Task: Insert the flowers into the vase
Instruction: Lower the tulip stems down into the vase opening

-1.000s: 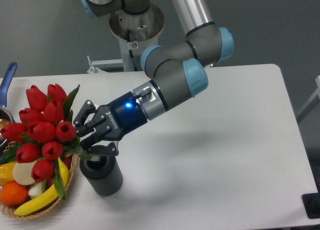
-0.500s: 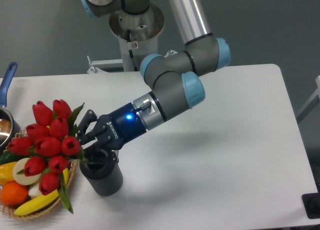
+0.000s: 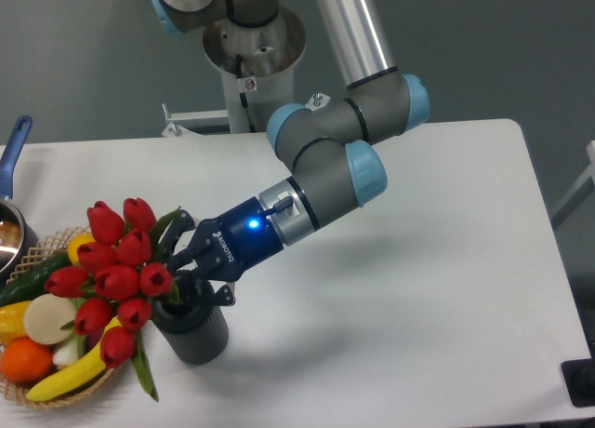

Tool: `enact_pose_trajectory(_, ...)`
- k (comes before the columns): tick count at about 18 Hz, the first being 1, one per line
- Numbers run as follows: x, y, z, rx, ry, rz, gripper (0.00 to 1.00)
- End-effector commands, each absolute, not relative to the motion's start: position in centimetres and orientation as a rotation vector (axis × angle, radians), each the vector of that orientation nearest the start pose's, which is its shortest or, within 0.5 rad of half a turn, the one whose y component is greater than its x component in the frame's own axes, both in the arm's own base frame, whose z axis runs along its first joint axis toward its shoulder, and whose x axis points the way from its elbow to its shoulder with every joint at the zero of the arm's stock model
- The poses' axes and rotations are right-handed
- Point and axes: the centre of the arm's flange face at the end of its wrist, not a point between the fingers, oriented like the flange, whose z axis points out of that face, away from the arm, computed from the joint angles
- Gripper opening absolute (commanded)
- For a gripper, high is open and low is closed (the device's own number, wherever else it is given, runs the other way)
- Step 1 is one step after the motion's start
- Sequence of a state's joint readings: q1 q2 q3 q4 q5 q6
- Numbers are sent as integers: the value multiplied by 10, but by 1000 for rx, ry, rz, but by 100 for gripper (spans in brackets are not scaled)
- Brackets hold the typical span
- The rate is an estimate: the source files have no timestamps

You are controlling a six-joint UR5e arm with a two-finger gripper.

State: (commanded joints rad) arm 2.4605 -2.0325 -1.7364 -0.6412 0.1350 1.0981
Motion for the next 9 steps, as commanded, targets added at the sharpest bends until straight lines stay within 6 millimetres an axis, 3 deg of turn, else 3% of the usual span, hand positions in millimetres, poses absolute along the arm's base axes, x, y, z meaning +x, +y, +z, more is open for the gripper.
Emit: enact_pose_trajectory(9, -324, 557, 298, -1687, 418, -594, 27)
